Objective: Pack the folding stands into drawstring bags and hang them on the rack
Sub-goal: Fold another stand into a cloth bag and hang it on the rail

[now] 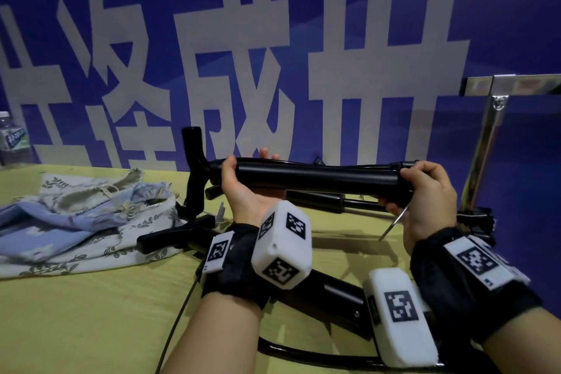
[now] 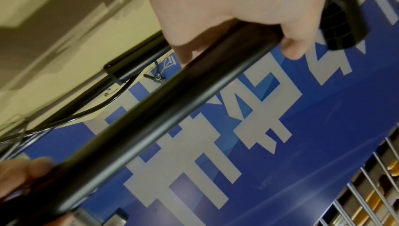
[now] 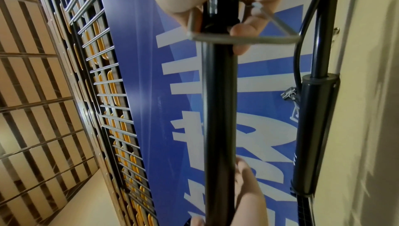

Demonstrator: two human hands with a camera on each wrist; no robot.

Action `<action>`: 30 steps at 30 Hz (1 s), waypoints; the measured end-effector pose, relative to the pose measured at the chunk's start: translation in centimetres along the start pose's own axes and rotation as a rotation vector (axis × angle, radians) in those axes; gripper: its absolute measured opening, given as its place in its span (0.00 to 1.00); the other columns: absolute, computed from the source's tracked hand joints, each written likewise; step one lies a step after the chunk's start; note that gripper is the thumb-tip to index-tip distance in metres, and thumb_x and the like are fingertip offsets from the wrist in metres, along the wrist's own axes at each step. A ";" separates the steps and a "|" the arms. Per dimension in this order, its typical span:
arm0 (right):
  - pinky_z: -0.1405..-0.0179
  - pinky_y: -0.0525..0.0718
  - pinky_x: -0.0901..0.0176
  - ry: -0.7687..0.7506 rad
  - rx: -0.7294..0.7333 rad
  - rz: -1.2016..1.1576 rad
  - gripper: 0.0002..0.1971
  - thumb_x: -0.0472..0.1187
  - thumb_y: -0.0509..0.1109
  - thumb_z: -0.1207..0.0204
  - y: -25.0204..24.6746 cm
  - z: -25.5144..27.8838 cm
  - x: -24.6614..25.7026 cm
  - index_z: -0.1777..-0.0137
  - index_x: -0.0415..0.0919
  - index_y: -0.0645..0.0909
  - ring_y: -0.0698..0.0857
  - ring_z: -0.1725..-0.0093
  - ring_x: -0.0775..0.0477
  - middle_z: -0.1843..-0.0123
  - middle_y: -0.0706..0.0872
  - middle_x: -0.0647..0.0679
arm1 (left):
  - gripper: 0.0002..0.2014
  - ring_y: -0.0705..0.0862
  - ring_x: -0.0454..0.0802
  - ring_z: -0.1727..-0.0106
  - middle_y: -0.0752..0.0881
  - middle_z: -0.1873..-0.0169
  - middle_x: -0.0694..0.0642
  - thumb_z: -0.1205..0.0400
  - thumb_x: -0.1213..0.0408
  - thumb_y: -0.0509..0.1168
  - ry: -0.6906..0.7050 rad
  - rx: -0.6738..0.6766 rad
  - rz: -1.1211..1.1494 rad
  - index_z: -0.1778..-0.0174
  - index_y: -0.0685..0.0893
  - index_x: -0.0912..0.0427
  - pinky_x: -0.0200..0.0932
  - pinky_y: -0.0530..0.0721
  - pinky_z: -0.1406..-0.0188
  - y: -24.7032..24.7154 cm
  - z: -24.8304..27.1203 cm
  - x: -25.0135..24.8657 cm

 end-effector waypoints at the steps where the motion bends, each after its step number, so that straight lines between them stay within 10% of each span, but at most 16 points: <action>1: 0.86 0.76 0.69 0.007 -0.035 0.009 0.14 0.30 0.61 0.23 -0.4 -0.3 0.0 0.67 0.47 0.70 0.80 0.57 0.39 0.51 0.78 0.43 | 0.14 0.85 0.57 0.58 0.85 0.58 0.57 0.21 0.50 0.62 0.017 0.002 0.007 0.53 0.76 0.59 0.50 0.84 0.49 -0.1 -0.2 -0.4; 5: 0.85 0.79 0.66 0.044 -0.113 0.050 0.13 0.31 0.61 0.23 -1.7 -1.5 -0.3 0.66 0.47 0.72 0.80 0.60 0.42 0.60 0.78 0.48 | 0.08 0.81 0.56 0.57 0.81 0.59 0.57 0.16 0.59 0.58 0.040 -0.006 -0.021 0.56 0.75 0.60 0.55 0.80 0.47 -0.2 -0.7 -1.0; 9: 0.65 0.78 0.55 0.055 -0.115 0.274 0.03 0.34 0.64 0.25 -2.5 -2.7 -1.0 0.56 0.43 0.77 0.80 0.59 0.42 0.46 0.83 0.31 | 0.08 0.79 0.54 0.58 0.78 0.62 0.55 0.14 0.65 0.58 -0.014 -0.007 -0.154 0.59 0.75 0.61 0.60 0.79 0.45 -0.2 -1.0 -0.6; 11: 0.50 0.79 0.50 0.069 -0.114 0.434 0.10 0.37 0.65 0.27 -2.7 -3.0 -1.3 0.46 0.44 0.79 0.81 0.48 0.36 0.42 0.80 0.33 | 0.04 0.80 0.53 0.57 0.79 0.60 0.56 0.15 0.67 0.59 -0.013 0.006 -0.246 0.50 0.76 0.63 0.61 0.82 0.52 -0.5 -1.4 -0.6; 14: 0.33 0.71 0.47 0.020 -0.120 0.705 0.14 0.36 0.64 0.28 -2.3 -2.1 -0.3 0.44 0.51 0.79 0.70 0.31 0.33 0.31 0.70 0.36 | 0.24 0.82 0.55 0.52 0.79 0.53 0.59 0.16 0.69 0.60 0.013 0.020 -0.399 0.24 0.65 0.63 0.61 0.84 0.59 -0.9 -1.8 -0.3; 25: 0.58 0.73 0.57 -0.166 0.306 0.996 0.11 0.40 0.58 0.20 1.3 0.3 0.6 0.48 0.50 0.82 0.78 0.54 0.46 0.53 0.83 0.48 | 0.25 0.80 0.64 0.36 0.77 0.33 0.69 0.18 0.68 0.63 -0.166 0.124 -0.565 0.26 0.65 0.67 0.58 0.87 0.64 0.5 0.1 4.9; 30: 0.49 0.80 0.52 -0.136 0.376 1.078 0.12 0.46 0.58 0.21 1.6 0.5 0.1 0.44 0.53 0.82 0.81 0.49 0.46 0.50 0.84 0.50 | 0.09 0.82 0.59 0.47 0.81 0.49 0.65 0.17 0.69 0.60 -0.252 0.123 -0.592 0.42 0.76 0.67 0.58 0.83 0.59 0.5 1.1 6.0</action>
Point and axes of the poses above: each hand's wrist, its own z-axis away from the middle knuckle, its own y-axis out of the palm, x = y × z, the point moved 4 cm from there along -z, towards the middle knuckle
